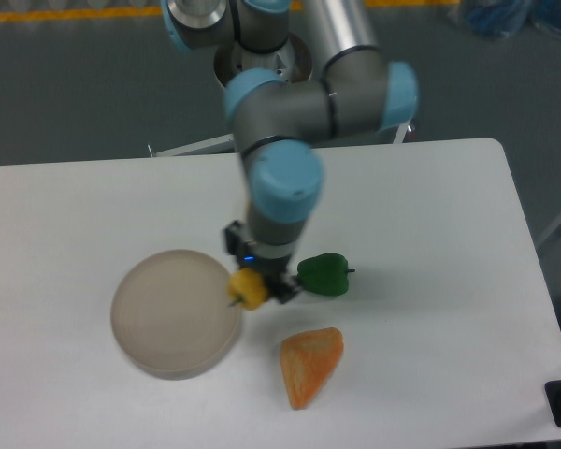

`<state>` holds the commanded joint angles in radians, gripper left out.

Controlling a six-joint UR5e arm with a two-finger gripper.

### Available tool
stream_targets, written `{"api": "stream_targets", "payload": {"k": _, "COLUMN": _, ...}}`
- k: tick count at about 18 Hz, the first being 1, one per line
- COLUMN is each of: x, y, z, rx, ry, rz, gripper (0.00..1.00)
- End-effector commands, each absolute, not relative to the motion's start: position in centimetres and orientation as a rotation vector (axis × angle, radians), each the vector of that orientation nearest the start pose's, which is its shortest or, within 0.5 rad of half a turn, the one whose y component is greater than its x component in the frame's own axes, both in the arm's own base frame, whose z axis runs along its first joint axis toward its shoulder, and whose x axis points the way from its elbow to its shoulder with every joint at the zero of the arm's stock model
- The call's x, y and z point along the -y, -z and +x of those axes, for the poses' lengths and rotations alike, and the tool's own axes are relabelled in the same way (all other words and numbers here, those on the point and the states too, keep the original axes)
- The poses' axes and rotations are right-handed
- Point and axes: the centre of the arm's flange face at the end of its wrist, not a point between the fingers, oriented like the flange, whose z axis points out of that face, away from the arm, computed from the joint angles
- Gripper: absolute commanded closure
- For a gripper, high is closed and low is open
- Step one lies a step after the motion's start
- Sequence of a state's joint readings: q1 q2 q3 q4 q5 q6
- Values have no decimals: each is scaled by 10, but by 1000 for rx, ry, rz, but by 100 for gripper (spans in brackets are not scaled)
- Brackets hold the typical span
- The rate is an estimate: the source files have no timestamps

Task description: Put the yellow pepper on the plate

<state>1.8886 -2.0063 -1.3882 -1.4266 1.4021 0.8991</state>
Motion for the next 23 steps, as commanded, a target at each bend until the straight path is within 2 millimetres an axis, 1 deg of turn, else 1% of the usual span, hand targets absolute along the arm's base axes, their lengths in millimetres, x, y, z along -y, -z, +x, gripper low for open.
{"api": "stream_targets", "payload": {"k": 1, "x": -665, "y": -330, "z": -43, "rx": -883, "ry": 330, "rz": -3011, "gripper": 99}}
{"api": "stream_targets", "payload": {"k": 2, "x": -670, "y": -315, "z": -32, "rx": -847, "ry": 336, "rz": -3035, "gripper": 95}}
{"api": "stream_targets", "payload": {"k": 4, "x": -682, "y": -291, "z": -7, "rx": -826, "ry": 285, "rz": -3005, "gripper": 95}}
{"api": "stream_targets", "payload": {"k": 5, "x": -683, "y": -281, "z": -3, "rx": -835, "ry": 283, "rz": -3001, "gripper": 95}}
{"api": "stream_targets", "payload": {"k": 6, "x": -683, "y": -273, "z": -3, "rx": -837, "ry": 290, "rz": -3011, "gripper": 91}}
{"api": "stream_targets", "payload": {"k": 7, "x": -681, "y": -266, "z": -2, "rx": -851, "ry": 302, "rz": -3015, "gripper": 63}}
{"api": "stream_targets", "payload": {"k": 8, "x": -679, "y": -264, "z": -1, "rx": -858, "ry": 303, "rz": -3014, "gripper": 44}}
{"api": "stream_targets", "payload": {"k": 9, "x": -677, "y": -264, "z": -1, "rx": -852, "ry": 304, "rz": -3020, "gripper": 36}}
{"api": "stream_targets", "payload": {"k": 10, "x": -675, "y": -266, "z": -1, "rx": -845, "ry": 288, "rz": -3024, "gripper": 0}}
{"api": "stream_targets", "payload": {"k": 12, "x": -673, "y": -278, "z": -3, "rx": -850, "ry": 249, "rz": -3022, "gripper": 0}}
{"api": "stream_targets", "payload": {"k": 14, "x": -673, "y": -300, "z": -4, "rx": -842, "ry": 216, "rz": -2997, "gripper": 0}}
{"api": "stream_targets", "payload": {"k": 16, "x": -671, "y": -314, "z": -8, "rx": -832, "ry": 197, "rz": -2979, "gripper": 0}}
{"api": "stream_targets", "payload": {"k": 17, "x": -667, "y": -329, "z": -16, "rx": -811, "ry": 178, "rz": -2967, "gripper": 0}}
{"api": "stream_targets", "payload": {"k": 18, "x": -664, "y": -339, "z": -26, "rx": -798, "ry": 162, "rz": -2957, "gripper": 0}}
{"api": "stream_targets", "payload": {"k": 19, "x": -660, "y": -352, "z": -52, "rx": -755, "ry": 115, "rz": -2952, "gripper": 0}}
{"api": "stream_targets", "payload": {"k": 20, "x": -659, "y": -364, "z": -83, "rx": -734, "ry": 45, "rz": -2953, "gripper": 0}}
{"api": "stream_targets", "payload": {"k": 21, "x": -658, "y": -370, "z": -104, "rx": -740, "ry": -3, "rz": -2962, "gripper": 0}}
{"api": "stream_targets", "payload": {"k": 22, "x": -654, "y": -383, "z": -144, "rx": -731, "ry": -76, "rz": -2962, "gripper": 0}}
{"api": "stream_targets", "payload": {"k": 23, "x": -649, "y": -386, "z": -170, "rx": -747, "ry": -104, "rz": -2964, "gripper": 0}}
